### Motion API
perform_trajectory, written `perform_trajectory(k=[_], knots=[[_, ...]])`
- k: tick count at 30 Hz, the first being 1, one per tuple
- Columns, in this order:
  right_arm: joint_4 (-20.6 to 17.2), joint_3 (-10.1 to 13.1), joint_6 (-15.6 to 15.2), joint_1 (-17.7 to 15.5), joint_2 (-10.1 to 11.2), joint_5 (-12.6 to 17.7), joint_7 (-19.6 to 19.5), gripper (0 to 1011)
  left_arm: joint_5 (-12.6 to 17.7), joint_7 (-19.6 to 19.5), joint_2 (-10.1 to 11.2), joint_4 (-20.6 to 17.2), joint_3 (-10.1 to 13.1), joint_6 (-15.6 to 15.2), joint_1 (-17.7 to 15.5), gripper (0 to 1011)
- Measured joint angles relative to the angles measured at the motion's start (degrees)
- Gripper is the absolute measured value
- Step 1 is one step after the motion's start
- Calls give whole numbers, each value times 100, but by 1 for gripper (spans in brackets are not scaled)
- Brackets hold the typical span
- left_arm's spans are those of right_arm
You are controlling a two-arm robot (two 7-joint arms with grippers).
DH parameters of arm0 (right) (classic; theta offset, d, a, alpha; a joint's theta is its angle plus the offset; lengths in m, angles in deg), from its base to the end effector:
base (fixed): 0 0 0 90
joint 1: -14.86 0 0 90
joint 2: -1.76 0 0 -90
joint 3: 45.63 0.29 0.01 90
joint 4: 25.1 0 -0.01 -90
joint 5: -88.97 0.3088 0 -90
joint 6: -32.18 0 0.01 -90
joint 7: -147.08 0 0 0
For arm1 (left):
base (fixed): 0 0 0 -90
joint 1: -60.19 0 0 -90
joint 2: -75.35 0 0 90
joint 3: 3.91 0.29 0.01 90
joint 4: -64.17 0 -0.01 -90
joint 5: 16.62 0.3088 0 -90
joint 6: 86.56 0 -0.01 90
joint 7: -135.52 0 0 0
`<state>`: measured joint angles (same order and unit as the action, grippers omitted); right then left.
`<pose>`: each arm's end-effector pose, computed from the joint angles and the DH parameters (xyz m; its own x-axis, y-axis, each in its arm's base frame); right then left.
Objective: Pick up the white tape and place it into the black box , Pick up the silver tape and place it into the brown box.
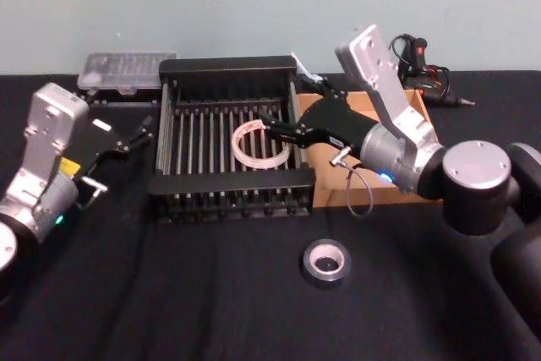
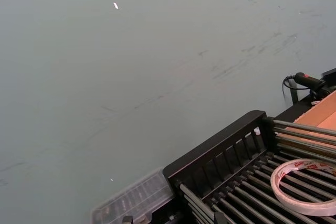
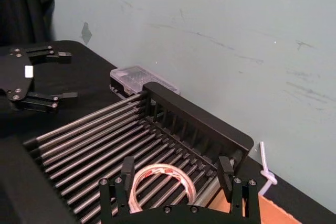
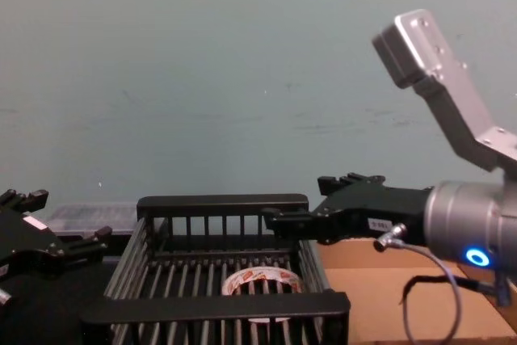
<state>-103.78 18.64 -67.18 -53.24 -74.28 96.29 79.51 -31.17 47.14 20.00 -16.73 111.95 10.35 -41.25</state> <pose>0.4118 0.0473 -0.2513 0.6750 -0.7142 0.1853 0.7377 0.6491 -0.1856 0.3581 0.0827 -0.3022 0.2922 0.8803 0.3738 -0.9553 0.2873 0.0701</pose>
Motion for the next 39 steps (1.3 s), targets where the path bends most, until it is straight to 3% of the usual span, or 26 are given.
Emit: perform_trajectory(k=[9,18,19,32,39], knots=[[-891,193,-14,-684,214,-68,-427,1002,0,0,0,0,0,0,0,1001],[-1582,414,-70,-1243,436,44,-379,1002,0,0,0,0,0,0,0,1001],[-2420,797,-392,-2056,992,643,-133,1002,0,0,-1,-1,0,0,0,1001],[-2944,870,-839,-2509,1488,935,-72,1002,0,0,0,0,0,0,0,1001],[-2945,798,-1003,-2537,1616,1018,-62,1002,0,0,-1,0,0,0,0,1001]])
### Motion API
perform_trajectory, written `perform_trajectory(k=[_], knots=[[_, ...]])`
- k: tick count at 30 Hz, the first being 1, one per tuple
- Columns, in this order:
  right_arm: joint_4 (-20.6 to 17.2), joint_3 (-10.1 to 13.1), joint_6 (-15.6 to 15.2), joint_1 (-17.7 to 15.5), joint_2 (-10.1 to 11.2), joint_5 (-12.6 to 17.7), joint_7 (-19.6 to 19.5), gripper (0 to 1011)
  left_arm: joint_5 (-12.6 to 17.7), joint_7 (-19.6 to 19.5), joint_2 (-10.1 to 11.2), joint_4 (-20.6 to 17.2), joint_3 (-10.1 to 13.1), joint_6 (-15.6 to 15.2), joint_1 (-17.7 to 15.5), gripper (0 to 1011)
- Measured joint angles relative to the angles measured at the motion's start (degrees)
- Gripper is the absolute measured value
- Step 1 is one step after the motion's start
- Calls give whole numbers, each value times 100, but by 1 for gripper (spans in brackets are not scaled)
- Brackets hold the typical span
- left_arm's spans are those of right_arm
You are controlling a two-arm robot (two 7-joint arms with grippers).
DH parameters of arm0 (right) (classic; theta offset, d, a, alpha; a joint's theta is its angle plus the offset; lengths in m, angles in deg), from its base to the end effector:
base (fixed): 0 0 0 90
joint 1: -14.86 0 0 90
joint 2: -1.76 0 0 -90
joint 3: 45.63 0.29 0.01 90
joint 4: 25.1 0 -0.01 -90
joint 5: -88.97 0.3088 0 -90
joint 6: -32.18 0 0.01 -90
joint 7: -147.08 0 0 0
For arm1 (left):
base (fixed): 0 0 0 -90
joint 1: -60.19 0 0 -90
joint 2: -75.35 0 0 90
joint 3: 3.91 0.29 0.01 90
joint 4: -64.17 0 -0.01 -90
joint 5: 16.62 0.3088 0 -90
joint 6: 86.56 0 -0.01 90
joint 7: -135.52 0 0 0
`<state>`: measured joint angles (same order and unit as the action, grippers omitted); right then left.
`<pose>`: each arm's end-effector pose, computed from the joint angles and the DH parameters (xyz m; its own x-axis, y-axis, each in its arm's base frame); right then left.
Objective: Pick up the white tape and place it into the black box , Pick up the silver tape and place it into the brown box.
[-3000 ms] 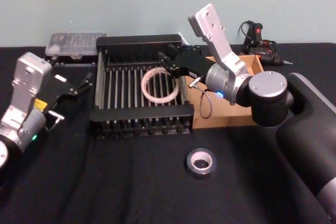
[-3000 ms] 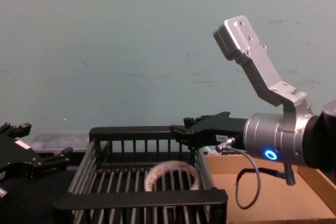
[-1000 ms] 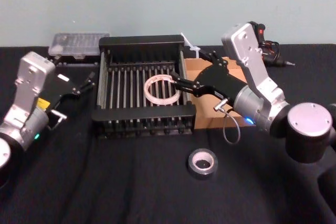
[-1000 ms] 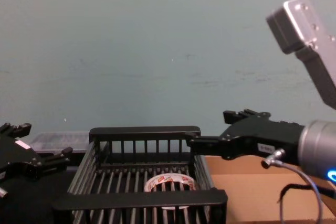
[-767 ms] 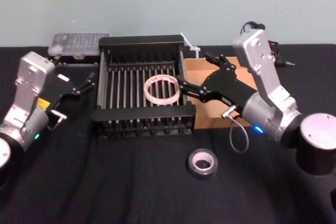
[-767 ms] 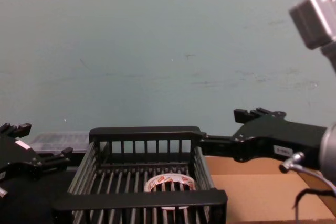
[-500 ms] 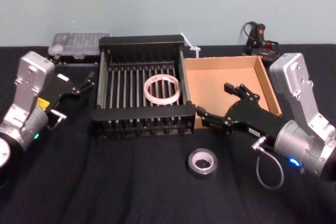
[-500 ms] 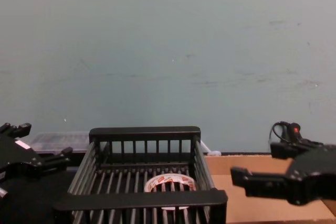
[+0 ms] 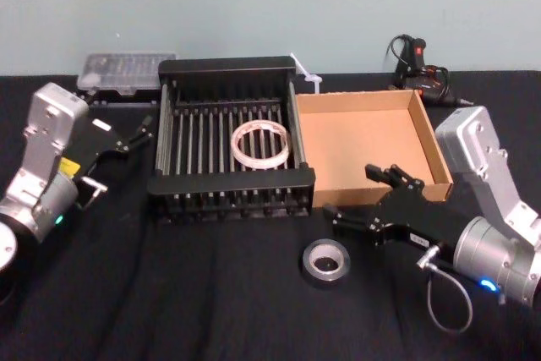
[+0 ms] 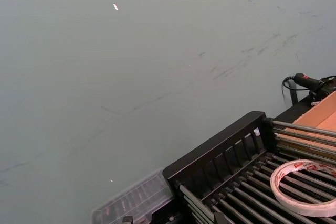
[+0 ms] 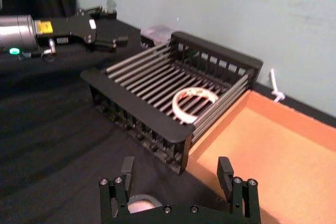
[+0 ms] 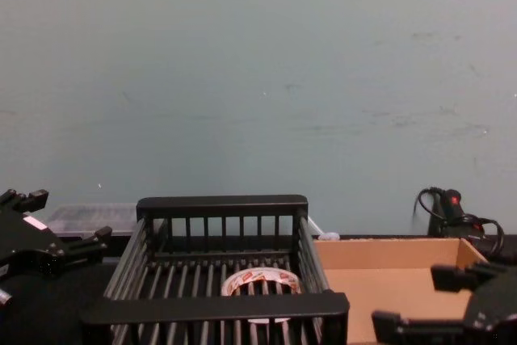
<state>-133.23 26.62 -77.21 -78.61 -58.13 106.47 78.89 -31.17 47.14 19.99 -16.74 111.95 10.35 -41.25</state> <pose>0.2870 -0.0178 -0.2427 0.6984 -0.7130 0.0615 0.6931 0.6526 -0.3061 0.3581 0.0826 -0.3022 0.2922 0.8803 0.3736 -0.9552 0.2874 0.0699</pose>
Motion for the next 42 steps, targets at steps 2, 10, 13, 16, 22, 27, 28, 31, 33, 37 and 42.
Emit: perform_trajectory(k=[2,10,13,16,22,27,28,31,33,37,42], knots=[[58,-49,-61,22,14,14,-1,1002,0,0,0,0,0,0,0,1001],[282,-203,-223,149,6,20,-45,1002,0,0,0,0,0,0,0,1001],[405,-258,-266,222,-21,4,-65,1002,0,0,0,0,0,0,0,1001],[563,-297,-326,302,-71,29,-51,1002,0,0,0,0,0,0,0,1001],[842,-399,-384,455,-133,71,-15,1002,0,0,0,0,0,0,0,1002],[1010,-486,-386,542,-160,65,-7,1003,0,0,1,0,0,0,0,1001],[1059,-519,-385,569,-167,51,-6,1002,0,0,0,0,0,0,0,1001],[1149,-571,-385,613,-178,4,-7,1002,0,0,0,0,0,0,0,1001],[1197,-592,-387,633,-185,-20,-8,1002,0,0,1,0,0,0,0,1001],[1286,-623,-396,672,-195,-65,-9,1002,0,0,0,0,0,0,0,1001],[1418,-660,-398,740,-234,-128,-8,1002,0,0,1,0,0,0,0,1001]])
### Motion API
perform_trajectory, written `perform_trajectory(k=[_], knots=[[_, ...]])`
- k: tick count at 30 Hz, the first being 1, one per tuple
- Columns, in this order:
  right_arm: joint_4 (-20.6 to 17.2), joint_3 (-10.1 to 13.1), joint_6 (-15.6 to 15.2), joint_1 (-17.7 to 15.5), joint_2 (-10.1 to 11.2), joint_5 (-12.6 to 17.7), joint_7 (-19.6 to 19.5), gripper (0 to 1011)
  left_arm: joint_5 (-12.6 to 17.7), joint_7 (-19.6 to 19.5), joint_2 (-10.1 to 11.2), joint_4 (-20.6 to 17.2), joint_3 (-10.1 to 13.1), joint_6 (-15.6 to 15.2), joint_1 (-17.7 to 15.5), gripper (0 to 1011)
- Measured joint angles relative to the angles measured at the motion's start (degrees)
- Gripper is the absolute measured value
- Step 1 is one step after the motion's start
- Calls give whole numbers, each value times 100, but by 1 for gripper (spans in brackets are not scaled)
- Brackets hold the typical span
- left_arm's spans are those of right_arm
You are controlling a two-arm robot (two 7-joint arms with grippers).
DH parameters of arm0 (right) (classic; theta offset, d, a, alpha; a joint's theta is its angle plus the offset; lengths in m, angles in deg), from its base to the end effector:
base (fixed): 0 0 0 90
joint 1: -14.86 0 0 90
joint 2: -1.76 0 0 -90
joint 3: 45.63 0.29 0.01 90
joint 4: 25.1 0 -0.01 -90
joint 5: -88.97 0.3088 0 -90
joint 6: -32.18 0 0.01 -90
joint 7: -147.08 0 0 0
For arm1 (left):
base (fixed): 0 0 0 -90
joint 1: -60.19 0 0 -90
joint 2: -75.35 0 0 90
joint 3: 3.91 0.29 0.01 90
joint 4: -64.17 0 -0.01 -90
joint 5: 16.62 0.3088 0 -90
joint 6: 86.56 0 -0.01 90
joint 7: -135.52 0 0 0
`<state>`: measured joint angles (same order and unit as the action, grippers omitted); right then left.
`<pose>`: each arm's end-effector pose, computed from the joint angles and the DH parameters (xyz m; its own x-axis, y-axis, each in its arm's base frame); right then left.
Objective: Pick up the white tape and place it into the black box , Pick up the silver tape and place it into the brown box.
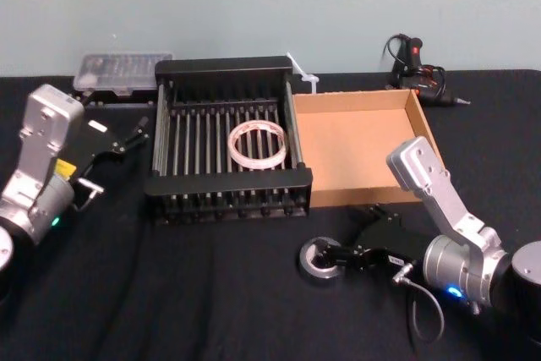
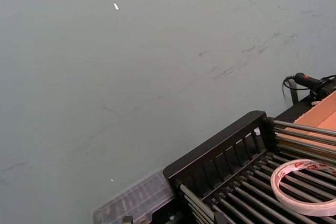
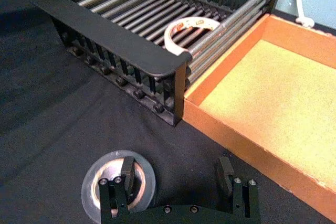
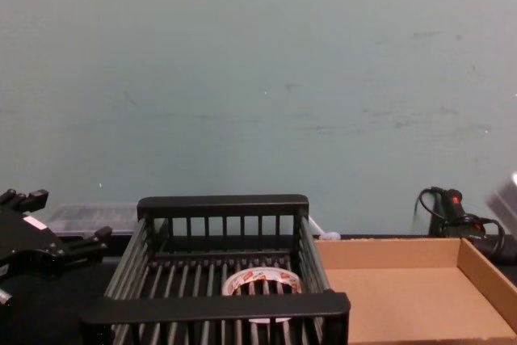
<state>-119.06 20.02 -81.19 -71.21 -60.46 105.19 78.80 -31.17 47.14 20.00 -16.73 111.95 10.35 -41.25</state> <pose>0.3193 -0.0107 -0.2917 0.6861 -0.7275 0.0053 0.6368 0.5970 -0.4879 0.3581 0.0827 -0.3022 0.2922 0.8803 0.3738 -0.9553 0.2873 0.0701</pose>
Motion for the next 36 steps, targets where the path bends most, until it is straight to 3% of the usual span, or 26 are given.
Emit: perform_trajectory(k=[23,27,36], knots=[[201,-113,33,123,-55,-136,119,1000,0,0,0,0,0,0,0,1001],[194,-114,30,118,-56,-134,118,920,0,0,0,0,0,0,0,1002],[190,-110,22,114,-55,-130,106,855,0,0,0,0,0,0,0,1001]])
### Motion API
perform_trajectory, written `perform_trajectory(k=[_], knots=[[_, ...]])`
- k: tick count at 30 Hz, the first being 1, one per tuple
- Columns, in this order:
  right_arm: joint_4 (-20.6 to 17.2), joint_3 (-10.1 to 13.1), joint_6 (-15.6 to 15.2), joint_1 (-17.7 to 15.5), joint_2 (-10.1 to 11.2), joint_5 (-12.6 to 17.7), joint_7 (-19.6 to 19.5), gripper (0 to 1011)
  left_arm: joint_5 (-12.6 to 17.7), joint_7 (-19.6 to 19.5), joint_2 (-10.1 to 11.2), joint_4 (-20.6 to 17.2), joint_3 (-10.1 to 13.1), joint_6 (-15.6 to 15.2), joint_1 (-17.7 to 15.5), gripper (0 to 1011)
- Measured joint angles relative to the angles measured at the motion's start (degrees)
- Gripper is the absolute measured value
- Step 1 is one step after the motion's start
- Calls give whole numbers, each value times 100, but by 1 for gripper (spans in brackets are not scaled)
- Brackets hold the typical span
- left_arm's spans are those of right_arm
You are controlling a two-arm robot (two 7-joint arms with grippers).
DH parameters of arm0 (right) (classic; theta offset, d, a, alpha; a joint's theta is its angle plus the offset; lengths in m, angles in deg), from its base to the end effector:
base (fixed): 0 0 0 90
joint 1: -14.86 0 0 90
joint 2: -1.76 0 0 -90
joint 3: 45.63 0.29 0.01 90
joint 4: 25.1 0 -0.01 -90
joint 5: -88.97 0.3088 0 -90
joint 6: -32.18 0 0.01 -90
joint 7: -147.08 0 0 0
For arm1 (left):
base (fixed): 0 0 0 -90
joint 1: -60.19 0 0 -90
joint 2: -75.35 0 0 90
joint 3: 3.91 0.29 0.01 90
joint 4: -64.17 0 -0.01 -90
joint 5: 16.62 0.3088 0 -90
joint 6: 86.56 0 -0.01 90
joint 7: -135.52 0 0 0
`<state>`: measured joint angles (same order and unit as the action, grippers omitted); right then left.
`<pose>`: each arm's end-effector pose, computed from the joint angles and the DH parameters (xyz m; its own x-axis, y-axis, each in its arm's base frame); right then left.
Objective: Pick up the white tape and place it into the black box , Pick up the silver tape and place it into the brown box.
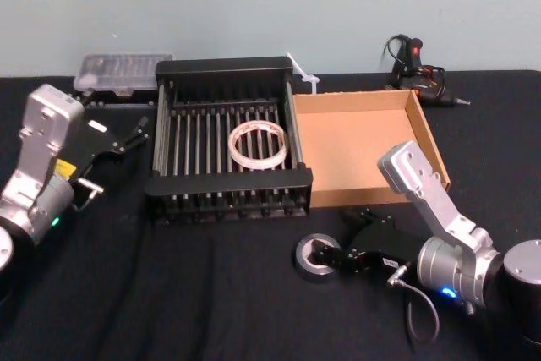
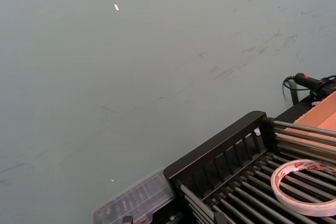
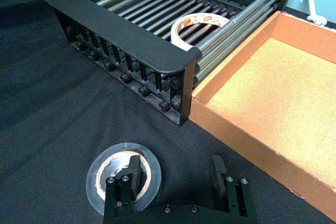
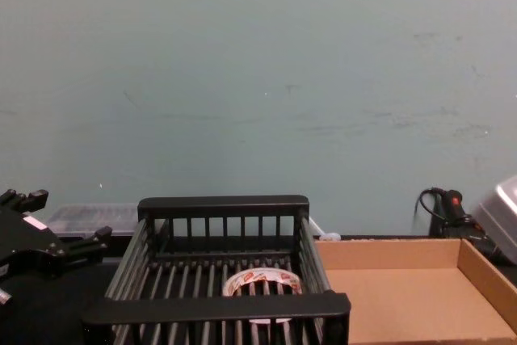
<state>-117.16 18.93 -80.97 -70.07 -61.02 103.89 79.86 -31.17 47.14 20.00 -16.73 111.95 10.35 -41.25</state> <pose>0.3236 -0.0075 -0.2975 0.7014 -0.7127 0.0109 0.6194 0.6019 -0.5041 0.3581 0.0827 -0.3022 0.2922 0.8803 0.3738 -0.9553 0.2873 0.0701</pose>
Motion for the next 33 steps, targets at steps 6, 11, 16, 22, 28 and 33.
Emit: perform_trajectory(k=[6,11,16,22,28,33], knots=[[0,4,-4,-2,0,1,-7,821,0,0,0,0,0,0,0,1001],[0,7,-6,-4,0,1,-9,789,0,0,0,0,0,0,0,1001],[0,8,-7,-5,0,1,-10,757,0,0,0,0,0,0,0,1001],[1,8,-8,-5,0,1,-11,712,0,0,0,0,0,0,0,1001],[1,8,-9,-5,0,1,-14,683,0,0,0,0,0,0,0,1001],[2,8,-10,-5,0,1,-17,644,0,0,0,0,0,0,0,1001]])
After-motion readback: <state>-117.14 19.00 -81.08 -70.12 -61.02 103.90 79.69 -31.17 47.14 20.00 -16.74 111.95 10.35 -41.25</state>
